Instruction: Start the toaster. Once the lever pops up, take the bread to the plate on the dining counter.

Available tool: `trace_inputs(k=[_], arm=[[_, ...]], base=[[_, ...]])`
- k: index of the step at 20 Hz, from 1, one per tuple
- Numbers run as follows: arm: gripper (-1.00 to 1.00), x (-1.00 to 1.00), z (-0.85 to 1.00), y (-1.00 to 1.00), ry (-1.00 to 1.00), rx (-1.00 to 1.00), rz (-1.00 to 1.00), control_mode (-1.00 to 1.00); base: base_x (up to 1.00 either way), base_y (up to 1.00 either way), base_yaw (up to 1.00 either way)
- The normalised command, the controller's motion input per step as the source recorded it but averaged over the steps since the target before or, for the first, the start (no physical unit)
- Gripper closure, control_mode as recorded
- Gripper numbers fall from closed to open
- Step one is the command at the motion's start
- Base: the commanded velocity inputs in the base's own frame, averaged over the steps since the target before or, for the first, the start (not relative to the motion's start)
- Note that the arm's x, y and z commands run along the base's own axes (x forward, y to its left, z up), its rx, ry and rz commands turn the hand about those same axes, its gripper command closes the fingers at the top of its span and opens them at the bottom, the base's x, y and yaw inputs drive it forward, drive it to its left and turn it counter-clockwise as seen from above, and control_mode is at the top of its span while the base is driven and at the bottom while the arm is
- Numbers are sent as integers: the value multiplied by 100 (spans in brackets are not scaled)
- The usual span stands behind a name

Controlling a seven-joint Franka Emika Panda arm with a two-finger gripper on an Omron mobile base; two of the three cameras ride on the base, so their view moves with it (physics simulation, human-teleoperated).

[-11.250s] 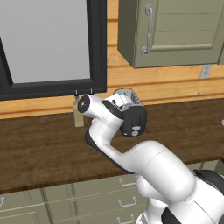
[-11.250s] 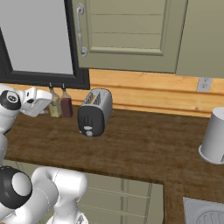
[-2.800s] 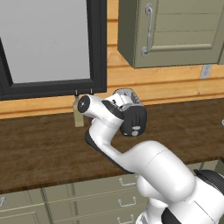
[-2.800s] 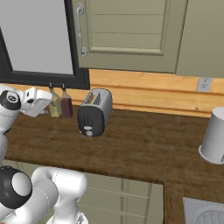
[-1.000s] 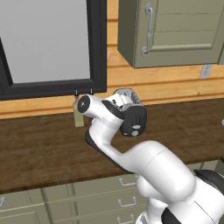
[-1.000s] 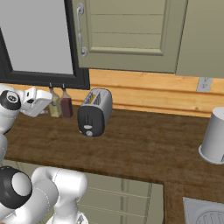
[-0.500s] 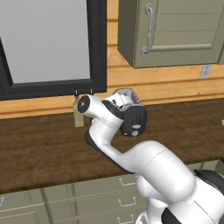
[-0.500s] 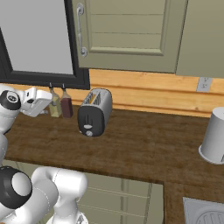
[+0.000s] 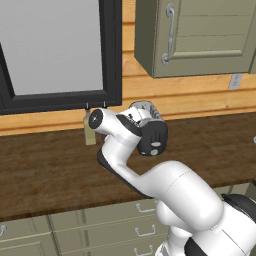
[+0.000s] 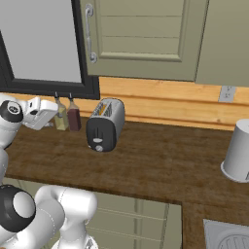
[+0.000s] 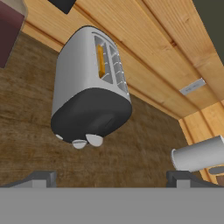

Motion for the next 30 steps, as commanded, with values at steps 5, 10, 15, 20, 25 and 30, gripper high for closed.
trace_inputs(k=[5, 10, 15, 20, 25, 30], arm=[[-100, 0, 0, 0, 0, 0, 0, -100], [-100, 0, 0, 0, 0, 0, 0, -100], [-100, 0, 0, 0, 0, 0, 0, -100], [-100, 0, 0, 0, 0, 0, 0, -100], [-100, 0, 0, 0, 0, 0, 0, -100], [-100, 0, 0, 0, 0, 0, 0, -100]], base=[[0, 0, 0], [0, 0, 0], [0, 0, 0], [0, 0, 0], [0, 0, 0], [0, 0, 0]])
